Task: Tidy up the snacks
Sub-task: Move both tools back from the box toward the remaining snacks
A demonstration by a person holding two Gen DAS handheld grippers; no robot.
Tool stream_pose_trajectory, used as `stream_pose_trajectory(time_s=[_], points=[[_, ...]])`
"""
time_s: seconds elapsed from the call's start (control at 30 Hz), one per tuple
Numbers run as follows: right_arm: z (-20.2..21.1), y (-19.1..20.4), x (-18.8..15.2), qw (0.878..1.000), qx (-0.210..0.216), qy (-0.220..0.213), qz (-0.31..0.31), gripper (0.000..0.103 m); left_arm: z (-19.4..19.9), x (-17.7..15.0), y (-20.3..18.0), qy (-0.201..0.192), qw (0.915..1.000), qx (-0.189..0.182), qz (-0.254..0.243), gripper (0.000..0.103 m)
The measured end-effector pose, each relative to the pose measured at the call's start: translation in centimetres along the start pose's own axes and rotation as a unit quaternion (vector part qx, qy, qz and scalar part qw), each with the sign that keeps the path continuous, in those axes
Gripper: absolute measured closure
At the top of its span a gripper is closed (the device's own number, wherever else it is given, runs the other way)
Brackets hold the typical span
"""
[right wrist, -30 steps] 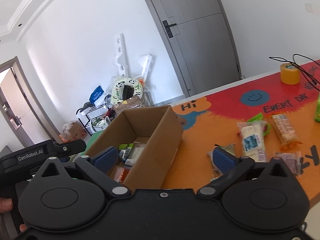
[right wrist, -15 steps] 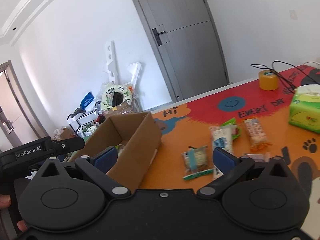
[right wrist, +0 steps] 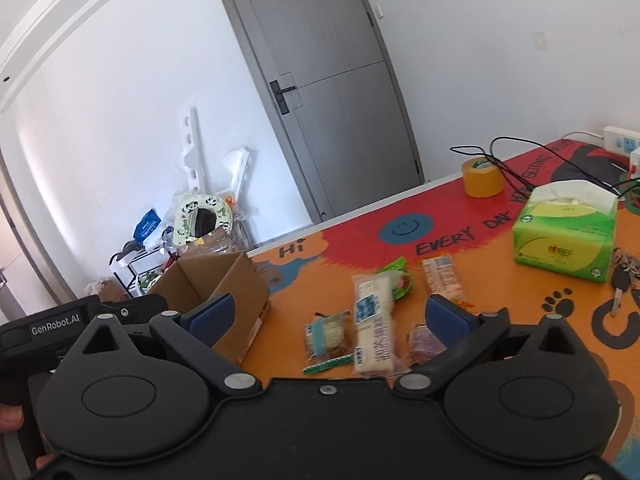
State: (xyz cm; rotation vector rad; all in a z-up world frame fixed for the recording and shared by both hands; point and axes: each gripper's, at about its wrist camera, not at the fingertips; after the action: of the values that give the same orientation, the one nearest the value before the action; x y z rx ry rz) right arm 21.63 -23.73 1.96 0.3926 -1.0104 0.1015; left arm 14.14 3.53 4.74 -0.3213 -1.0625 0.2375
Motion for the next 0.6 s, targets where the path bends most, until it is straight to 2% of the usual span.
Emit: stream_pose_trajectory(time_s=[0.27, 0.6], points=[[-0.4, -2.4, -0.2, 0.999, -0.029, 0.001, -0.02, 0.001, -2.1, -0.8, -1.7, 0.023, 0.9994, -0.022, -0.008, 0.007], [-2.5, -5.0, -1.2, 0.997, -0.061, 0.02, -0.044, 0.003, -6.0, -2.0, -3.3, 0.053, 0.9978, -0.031, -0.026, 0.007]])
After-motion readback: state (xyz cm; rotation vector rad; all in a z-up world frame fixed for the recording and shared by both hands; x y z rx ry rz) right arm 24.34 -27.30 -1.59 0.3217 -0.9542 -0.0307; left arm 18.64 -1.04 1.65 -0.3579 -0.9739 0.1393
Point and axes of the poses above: each gripper's, at about its wrist camera, not at the fingertips, and z roughly against the way its jaws point, y to its left, x to its top, and after that the axes turned 9 degrees about -x, right-handed
